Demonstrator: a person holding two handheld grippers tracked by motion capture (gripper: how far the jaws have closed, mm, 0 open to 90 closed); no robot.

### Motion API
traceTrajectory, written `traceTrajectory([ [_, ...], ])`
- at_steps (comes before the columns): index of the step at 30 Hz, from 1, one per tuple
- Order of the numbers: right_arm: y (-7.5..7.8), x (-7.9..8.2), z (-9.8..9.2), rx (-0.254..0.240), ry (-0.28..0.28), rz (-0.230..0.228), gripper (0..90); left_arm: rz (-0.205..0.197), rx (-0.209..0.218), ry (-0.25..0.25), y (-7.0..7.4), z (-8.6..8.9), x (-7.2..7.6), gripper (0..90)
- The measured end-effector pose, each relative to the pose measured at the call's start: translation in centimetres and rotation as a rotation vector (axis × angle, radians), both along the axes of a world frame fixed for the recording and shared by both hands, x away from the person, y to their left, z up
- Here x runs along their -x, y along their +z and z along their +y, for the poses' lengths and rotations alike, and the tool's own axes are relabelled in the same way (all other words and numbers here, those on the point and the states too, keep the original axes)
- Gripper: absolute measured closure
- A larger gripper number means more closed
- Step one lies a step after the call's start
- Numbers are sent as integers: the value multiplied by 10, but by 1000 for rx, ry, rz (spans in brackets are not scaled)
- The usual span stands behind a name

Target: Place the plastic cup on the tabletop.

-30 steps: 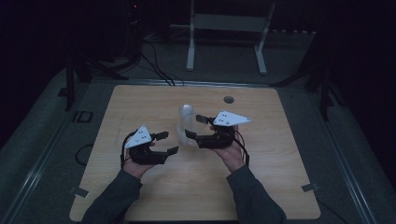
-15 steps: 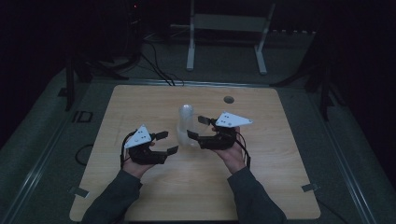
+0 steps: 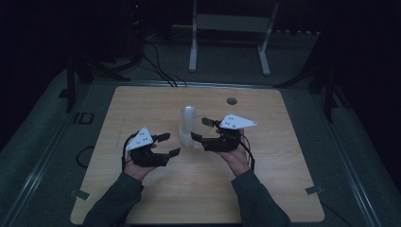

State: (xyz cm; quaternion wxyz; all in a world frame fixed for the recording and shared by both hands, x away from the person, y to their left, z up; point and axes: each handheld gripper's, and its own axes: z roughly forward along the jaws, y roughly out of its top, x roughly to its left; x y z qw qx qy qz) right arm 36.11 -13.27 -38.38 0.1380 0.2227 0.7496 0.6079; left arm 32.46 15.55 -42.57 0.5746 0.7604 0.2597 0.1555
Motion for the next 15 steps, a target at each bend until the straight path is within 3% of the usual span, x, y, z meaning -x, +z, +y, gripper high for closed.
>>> traceTrajectory([
  [15,-6,-1,-4,6,-9,10,285,0,2,0,0,0,0,280],
])
